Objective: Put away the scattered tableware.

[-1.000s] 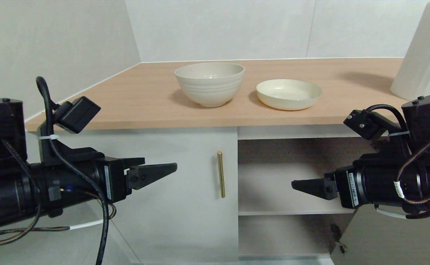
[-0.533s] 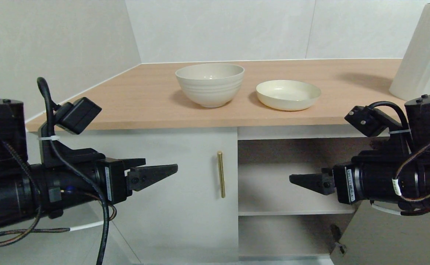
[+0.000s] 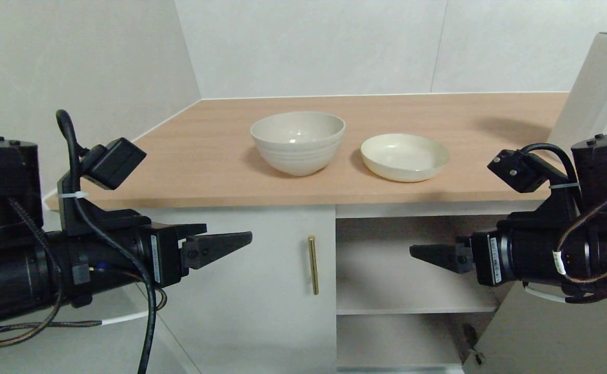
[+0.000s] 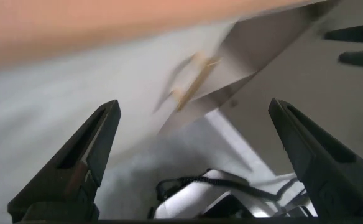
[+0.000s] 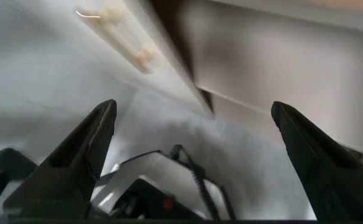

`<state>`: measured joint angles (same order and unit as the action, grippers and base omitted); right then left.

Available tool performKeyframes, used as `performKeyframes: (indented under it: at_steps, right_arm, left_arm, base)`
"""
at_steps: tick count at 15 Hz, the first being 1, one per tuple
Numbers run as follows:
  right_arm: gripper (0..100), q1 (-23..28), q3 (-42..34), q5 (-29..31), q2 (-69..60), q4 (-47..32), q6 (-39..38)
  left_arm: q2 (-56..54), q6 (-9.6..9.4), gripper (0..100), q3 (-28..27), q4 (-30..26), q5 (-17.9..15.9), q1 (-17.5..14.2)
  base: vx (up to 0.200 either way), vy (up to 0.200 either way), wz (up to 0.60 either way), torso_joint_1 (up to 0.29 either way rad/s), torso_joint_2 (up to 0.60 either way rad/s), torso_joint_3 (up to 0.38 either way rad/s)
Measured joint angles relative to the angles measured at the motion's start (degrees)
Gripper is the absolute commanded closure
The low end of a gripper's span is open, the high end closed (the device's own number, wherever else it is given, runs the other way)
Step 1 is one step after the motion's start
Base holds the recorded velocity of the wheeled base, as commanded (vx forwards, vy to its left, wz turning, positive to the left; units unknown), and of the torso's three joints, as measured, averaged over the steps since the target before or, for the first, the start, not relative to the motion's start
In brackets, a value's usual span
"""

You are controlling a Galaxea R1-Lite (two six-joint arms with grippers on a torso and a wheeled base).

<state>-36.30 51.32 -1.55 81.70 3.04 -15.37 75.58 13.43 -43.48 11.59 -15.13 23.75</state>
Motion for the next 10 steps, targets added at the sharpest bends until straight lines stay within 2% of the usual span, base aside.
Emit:
performKeyframes:
  at_steps: [10]
  right_arm:
    - [0,0.01,-0.15,-0.01,-0.3,-0.02,-0.01]
  left_arm:
    - [1.4,0.0,0,-0.11,0.01,0.0,-0.05]
  base:
    - [0.0,0.0,0.0,0.178,-0.47,-0.297]
